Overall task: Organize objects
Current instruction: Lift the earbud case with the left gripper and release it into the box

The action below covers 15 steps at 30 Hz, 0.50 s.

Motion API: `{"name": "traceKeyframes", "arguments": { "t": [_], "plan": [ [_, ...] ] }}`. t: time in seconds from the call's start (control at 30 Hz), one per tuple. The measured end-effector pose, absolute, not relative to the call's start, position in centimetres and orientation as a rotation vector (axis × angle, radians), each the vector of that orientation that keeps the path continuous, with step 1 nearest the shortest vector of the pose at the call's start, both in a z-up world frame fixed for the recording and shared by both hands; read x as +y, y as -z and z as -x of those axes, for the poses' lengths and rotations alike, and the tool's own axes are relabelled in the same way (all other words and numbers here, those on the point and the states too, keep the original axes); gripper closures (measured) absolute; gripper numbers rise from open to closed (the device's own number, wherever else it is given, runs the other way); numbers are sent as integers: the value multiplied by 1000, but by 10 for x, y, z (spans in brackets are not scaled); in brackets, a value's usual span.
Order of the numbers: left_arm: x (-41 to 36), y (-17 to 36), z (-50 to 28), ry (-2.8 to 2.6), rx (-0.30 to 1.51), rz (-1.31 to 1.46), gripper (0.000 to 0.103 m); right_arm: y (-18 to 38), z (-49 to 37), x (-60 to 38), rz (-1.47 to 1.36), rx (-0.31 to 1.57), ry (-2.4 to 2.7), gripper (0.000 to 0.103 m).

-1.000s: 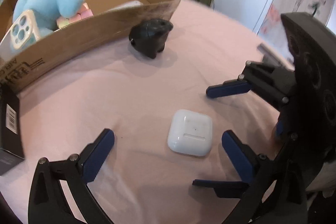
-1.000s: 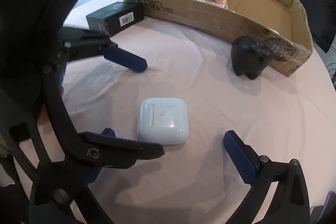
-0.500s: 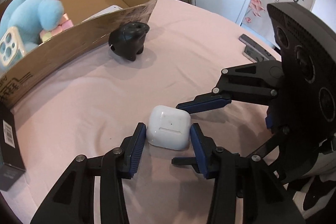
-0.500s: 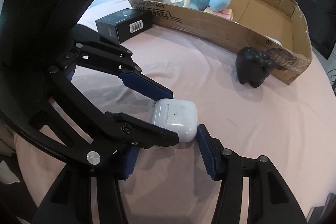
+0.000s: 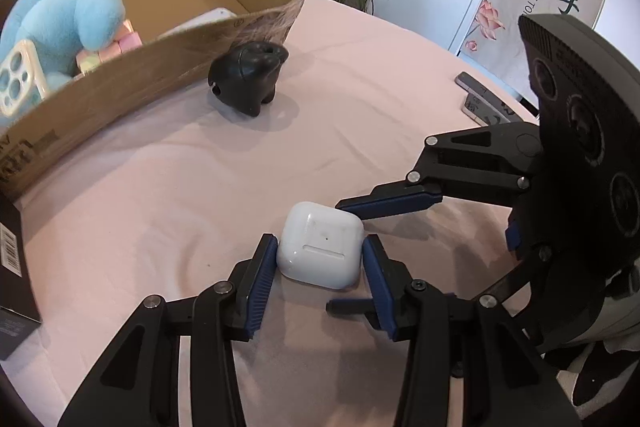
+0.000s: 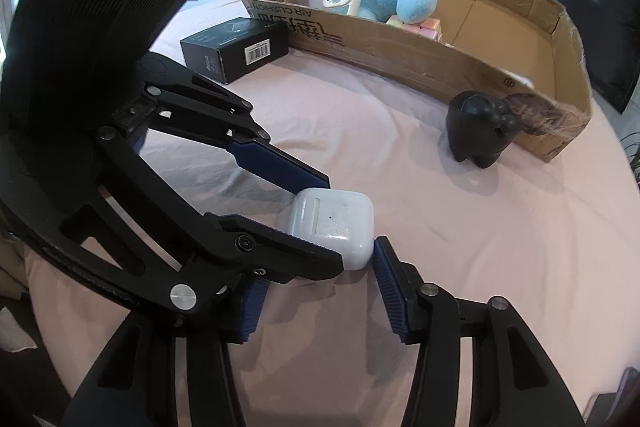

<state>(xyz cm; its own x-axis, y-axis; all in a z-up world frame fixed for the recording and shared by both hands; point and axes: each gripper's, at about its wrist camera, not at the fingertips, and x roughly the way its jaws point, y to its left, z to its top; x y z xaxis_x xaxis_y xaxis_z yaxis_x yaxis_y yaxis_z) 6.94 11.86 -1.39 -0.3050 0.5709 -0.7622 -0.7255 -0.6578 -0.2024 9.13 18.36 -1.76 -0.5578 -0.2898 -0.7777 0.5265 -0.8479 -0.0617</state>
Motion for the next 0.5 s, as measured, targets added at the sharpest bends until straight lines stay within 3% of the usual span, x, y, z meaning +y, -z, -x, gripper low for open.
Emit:
{"name": "traceKeyframes", "arguments": {
  "t": [0.5],
  "plan": [
    [128,-40,-57,-2099,301,907,61,-31,-81,199,-955,388,2498,62]
  ]
}}
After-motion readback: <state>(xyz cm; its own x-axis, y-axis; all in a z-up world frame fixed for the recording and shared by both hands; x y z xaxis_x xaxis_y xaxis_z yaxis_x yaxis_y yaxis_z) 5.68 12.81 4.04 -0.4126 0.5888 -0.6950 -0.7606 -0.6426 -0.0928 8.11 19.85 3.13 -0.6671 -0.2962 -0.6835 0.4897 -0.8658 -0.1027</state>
